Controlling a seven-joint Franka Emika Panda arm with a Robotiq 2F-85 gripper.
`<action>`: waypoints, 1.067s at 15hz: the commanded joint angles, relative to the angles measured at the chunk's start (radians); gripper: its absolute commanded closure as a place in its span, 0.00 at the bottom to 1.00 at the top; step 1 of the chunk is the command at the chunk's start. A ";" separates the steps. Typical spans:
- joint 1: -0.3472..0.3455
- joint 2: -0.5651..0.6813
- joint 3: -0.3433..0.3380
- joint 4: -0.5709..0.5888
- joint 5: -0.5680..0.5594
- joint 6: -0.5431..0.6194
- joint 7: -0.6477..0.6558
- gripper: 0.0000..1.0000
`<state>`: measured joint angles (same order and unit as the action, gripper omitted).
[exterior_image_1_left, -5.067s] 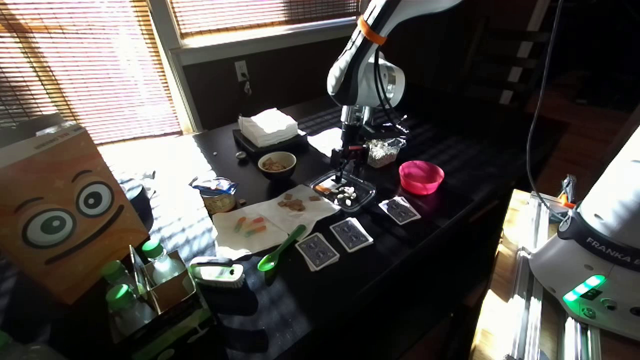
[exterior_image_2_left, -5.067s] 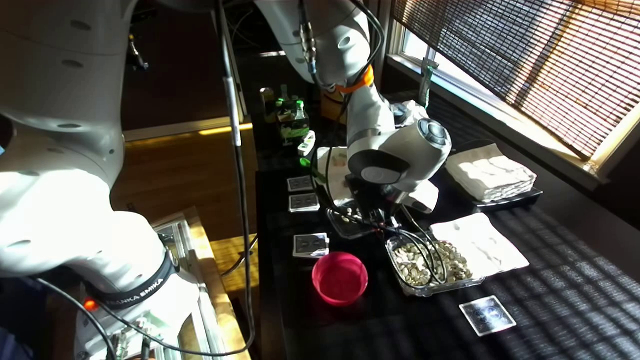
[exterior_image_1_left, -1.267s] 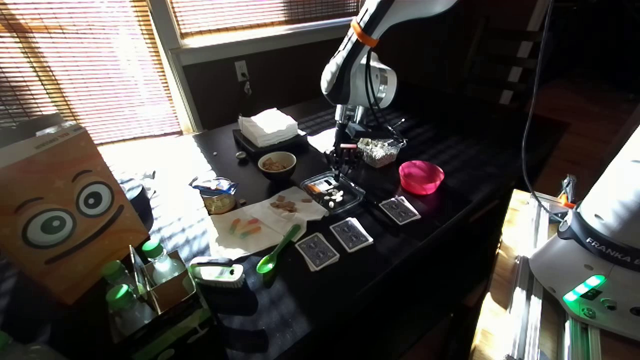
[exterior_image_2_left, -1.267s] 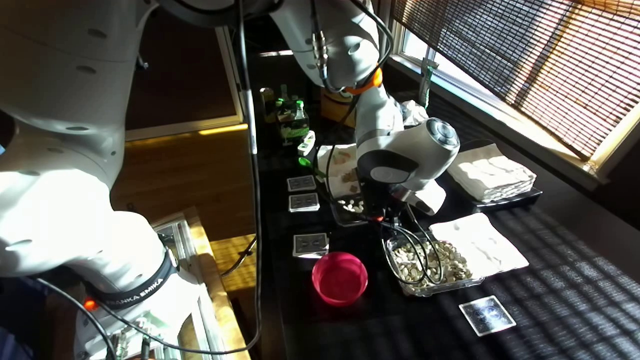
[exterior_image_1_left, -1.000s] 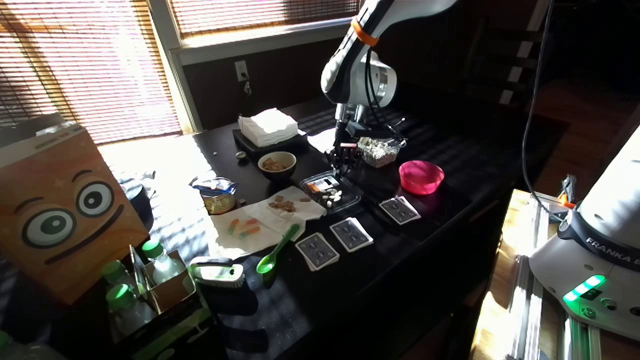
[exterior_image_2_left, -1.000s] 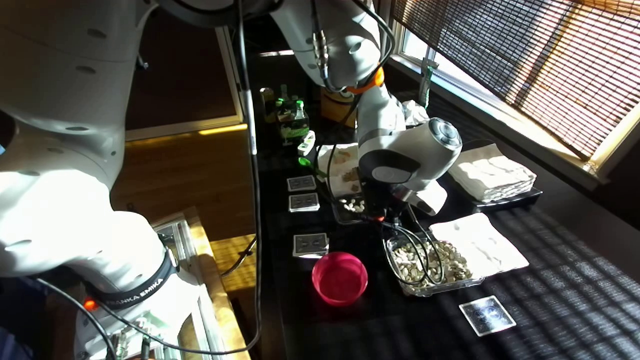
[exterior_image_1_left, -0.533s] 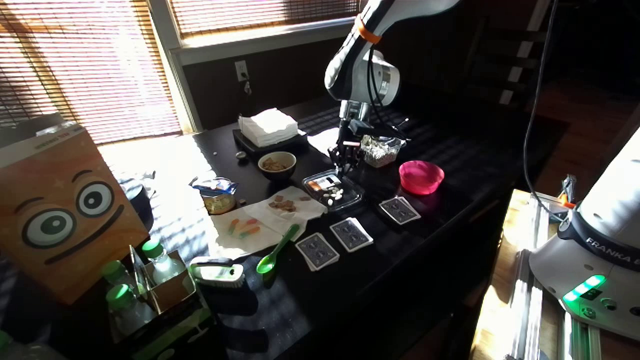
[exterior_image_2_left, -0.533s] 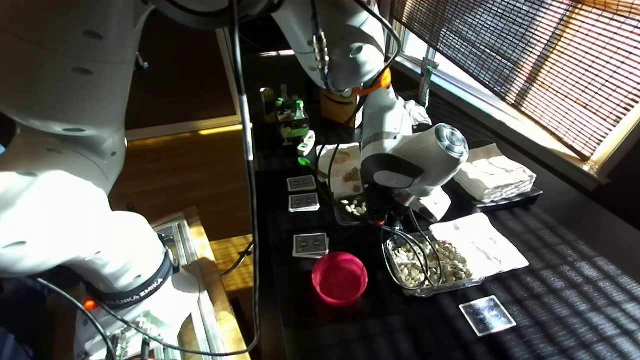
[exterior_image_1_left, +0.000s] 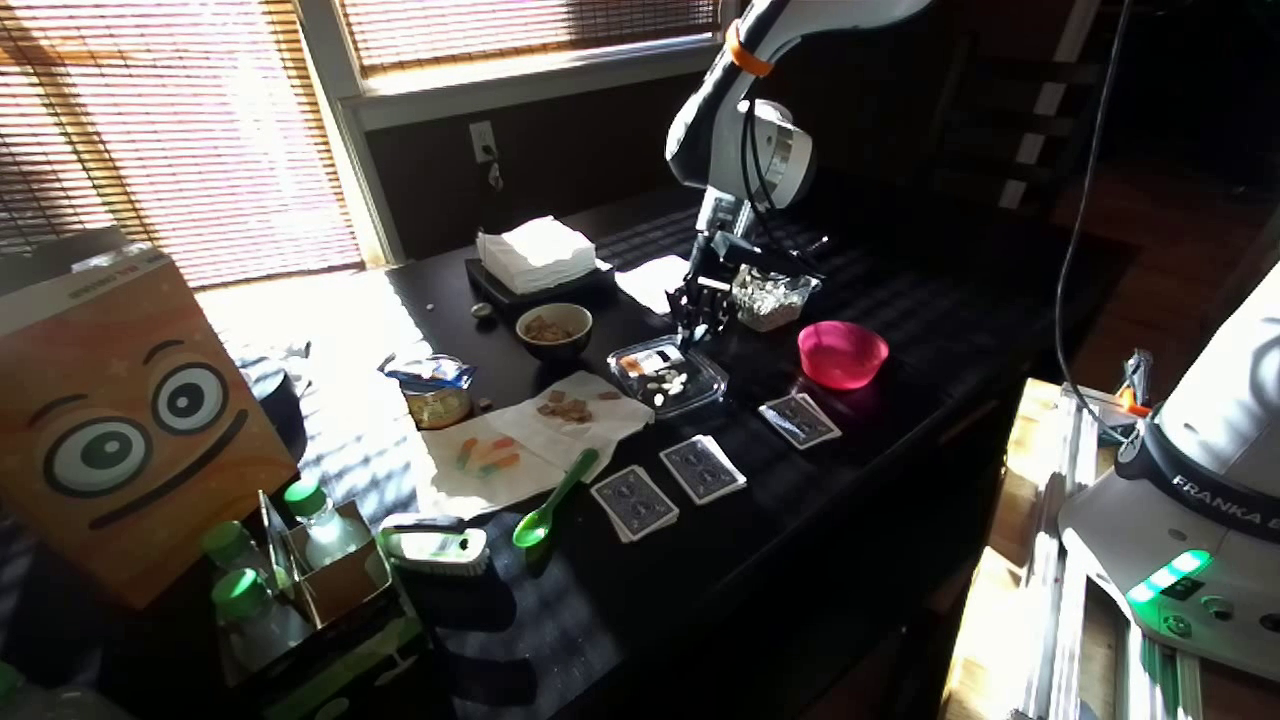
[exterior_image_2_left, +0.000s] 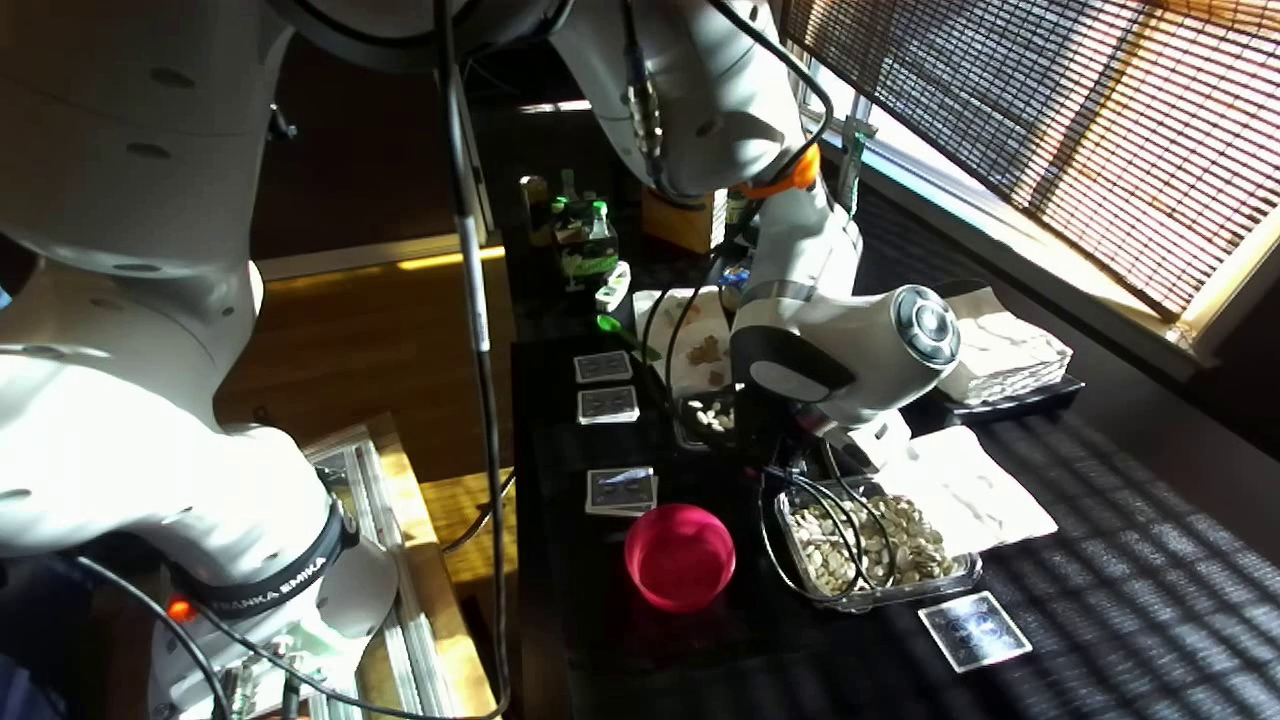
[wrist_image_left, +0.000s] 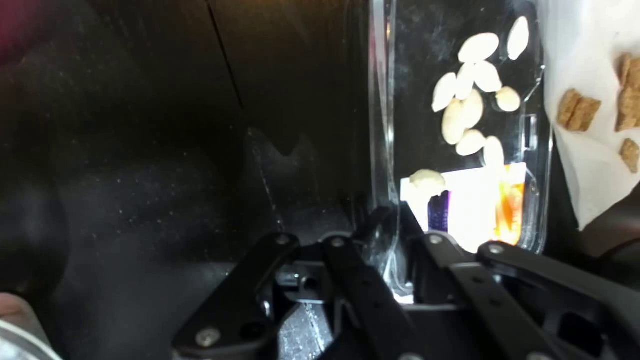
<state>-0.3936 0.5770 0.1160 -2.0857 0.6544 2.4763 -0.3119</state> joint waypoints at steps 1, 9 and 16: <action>-0.015 0.026 0.004 0.033 0.080 -0.038 -0.073 0.98; -0.007 0.027 -0.015 0.048 0.181 -0.087 -0.158 0.98; 0.000 0.034 -0.034 0.061 0.249 -0.132 -0.219 0.98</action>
<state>-0.4007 0.5872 0.0993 -2.0550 0.8536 2.3815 -0.4825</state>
